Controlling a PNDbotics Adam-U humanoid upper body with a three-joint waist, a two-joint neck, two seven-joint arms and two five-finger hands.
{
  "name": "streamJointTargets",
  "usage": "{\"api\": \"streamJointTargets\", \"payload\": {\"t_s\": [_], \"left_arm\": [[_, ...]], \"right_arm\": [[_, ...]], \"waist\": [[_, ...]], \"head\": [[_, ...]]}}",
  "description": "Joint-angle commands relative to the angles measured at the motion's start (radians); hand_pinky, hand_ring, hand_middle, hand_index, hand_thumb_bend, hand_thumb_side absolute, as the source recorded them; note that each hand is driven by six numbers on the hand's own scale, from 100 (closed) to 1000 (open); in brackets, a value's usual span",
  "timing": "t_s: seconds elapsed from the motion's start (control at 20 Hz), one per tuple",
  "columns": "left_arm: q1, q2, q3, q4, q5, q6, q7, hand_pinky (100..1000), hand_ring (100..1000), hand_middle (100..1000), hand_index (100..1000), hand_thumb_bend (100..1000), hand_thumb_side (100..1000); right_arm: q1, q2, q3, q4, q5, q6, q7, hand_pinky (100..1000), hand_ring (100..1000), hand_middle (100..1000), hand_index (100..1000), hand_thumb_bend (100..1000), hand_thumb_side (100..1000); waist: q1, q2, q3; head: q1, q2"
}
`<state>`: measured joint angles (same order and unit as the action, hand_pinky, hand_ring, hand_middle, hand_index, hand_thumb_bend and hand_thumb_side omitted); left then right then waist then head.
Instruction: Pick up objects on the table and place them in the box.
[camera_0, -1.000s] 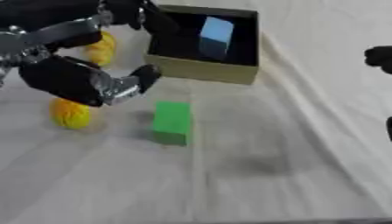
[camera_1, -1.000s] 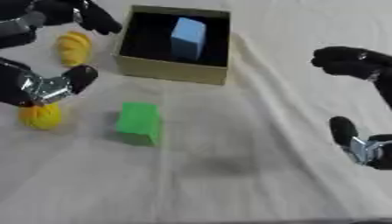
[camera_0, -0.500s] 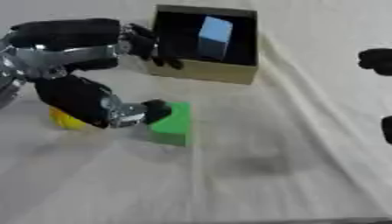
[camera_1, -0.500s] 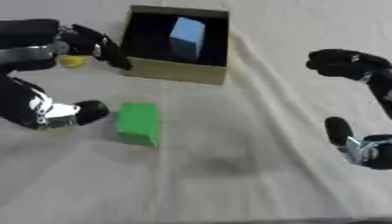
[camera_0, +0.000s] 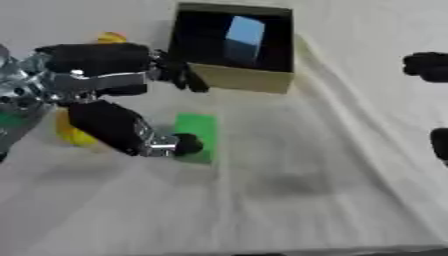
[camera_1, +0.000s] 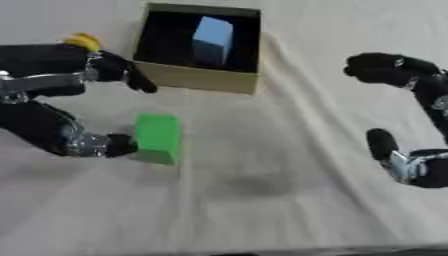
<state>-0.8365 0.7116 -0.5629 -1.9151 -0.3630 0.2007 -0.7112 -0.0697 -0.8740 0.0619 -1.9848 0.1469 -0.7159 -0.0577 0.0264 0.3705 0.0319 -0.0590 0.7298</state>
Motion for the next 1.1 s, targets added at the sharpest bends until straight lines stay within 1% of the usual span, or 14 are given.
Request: {"api": "streamJointTargets", "payload": {"t_s": [0.05,0.1,0.15,0.2,0.25,0.3,0.35,0.45,0.65,0.8,1.1], "left_arm": [[-0.004,0.001,0.0,0.011,-0.023,0.022,0.003,921,879,835,945,480,604],[-0.002,-0.002,-0.003,0.019,-0.026,0.024,0.002,925,883,837,947,485,549],[0.001,-0.004,-0.006,0.025,-0.027,0.024,-0.001,929,886,840,949,489,515],[0.003,-0.006,-0.008,0.032,-0.029,0.022,-0.005,935,891,844,950,494,450],[0.004,-0.007,-0.009,0.036,-0.031,0.019,-0.008,935,891,844,950,494,450],[0.006,-0.009,-0.009,0.04,-0.034,0.016,-0.011,941,898,849,954,511,357],[0.007,-0.009,-0.01,0.044,-0.041,0.011,-0.016,944,902,853,957,526,320],[0.009,-0.011,-0.012,0.052,-0.059,0.002,-0.026,945,906,856,958,547,323],[0.014,-0.019,-0.018,0.082,-0.08,-0.005,-0.031,944,906,852,956,551,342],[0.016,-0.028,-0.024,0.111,-0.095,-0.006,-0.028,943,905,820,954,559,349],[0.022,-0.056,-0.028,0.161,-0.131,-0.011,0.002,940,904,810,953,542,371]], "right_arm": [[0.001,-0.013,-0.009,-0.015,-0.008,0.009,0.009,927,895,810,897,100,601],[0.001,-0.011,-0.009,-0.015,-0.008,0.011,0.011,927,895,810,897,100,601],[0.001,-0.009,-0.009,-0.015,-0.009,0.012,0.013,927,896,810,897,100,601],[0.001,-0.008,-0.011,-0.015,-0.011,0.013,0.013,927,896,811,897,100,600],[0.001,-0.006,-0.012,-0.015,-0.012,0.014,0.014,927,896,811,897,100,600],[0.001,-0.002,-0.015,-0.015,-0.016,0.015,0.011,929,897,812,897,100,595],[-0.001,0.001,-0.018,-0.015,-0.021,0.015,0.008,929,897,813,897,100,590],[-0.003,0.007,-0.026,-0.015,-0.033,0.014,-0.001,929,897,812,897,100,577],[-0.006,0.015,-0.045,-0.015,-0.051,0.01,-0.016,928,896,810,896,100,551],[-0.008,0.026,-0.063,-0.015,-0.063,0.01,-0.031,929,897,810,893,100,532],[-0.015,0.051,-0.102,-0.015,-0.098,0.008,-0.067,929,896,810,891,100,510]], "waist": [[-0.001,-0.02,0.001],[-0.001,-0.019,0.0],[-0.001,-0.019,0.0],[-0.001,-0.019,-0.001],[0.0,-0.018,-0.001],[0.0,-0.018,-0.002],[0.001,-0.017,-0.002],[0.003,-0.016,-0.002],[0.004,-0.015,-0.003],[0.005,-0.014,-0.006],[0.005,-0.01,-0.012]], "head": [[-0.001,0.002],[0.0,0.002],[0.0,0.002],[0.0,0.002],[0.0,0.002],[0.0,0.003],[0.001,0.003],[0.004,0.003],[0.008,0.002],[0.01,0.001],[0.017,-0.003]]}}
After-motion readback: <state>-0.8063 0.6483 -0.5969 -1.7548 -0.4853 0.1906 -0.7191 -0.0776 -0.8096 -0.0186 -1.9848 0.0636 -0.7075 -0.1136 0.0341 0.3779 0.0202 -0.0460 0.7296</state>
